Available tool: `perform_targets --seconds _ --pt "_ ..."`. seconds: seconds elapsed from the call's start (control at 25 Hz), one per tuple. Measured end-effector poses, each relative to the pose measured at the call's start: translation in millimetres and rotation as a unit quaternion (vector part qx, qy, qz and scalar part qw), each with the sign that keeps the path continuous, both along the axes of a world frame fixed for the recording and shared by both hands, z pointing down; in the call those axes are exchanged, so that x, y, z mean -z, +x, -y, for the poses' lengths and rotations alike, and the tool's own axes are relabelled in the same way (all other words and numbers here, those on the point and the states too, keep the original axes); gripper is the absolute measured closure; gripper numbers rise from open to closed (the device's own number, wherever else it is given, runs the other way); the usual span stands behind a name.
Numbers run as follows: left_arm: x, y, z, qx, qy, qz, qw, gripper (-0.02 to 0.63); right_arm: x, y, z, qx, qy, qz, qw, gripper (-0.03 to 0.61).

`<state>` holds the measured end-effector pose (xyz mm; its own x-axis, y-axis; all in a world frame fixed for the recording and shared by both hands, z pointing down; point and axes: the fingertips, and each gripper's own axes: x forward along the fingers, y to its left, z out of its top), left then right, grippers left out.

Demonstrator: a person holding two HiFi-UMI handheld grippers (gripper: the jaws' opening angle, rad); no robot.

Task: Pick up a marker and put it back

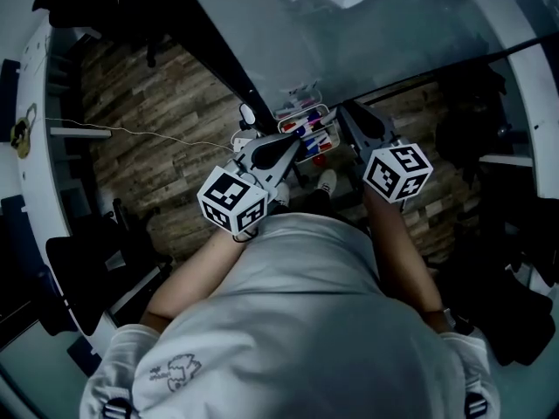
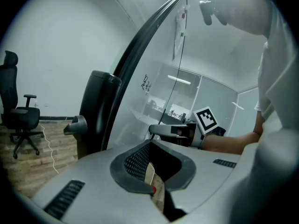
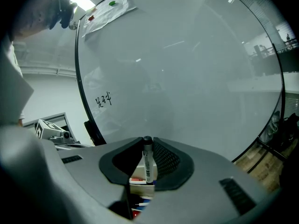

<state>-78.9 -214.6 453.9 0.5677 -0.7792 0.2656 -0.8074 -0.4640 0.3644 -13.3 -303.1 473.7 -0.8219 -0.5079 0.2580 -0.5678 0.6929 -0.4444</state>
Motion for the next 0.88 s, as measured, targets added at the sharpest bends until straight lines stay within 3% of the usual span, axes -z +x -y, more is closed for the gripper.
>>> perform_targets --seconds 0.88 --pt "-24 5 -5 0.015 -0.03 0.005 0.9994 0.609 -29 -6 -3 0.019 -0.031 0.002 0.999 0.5"
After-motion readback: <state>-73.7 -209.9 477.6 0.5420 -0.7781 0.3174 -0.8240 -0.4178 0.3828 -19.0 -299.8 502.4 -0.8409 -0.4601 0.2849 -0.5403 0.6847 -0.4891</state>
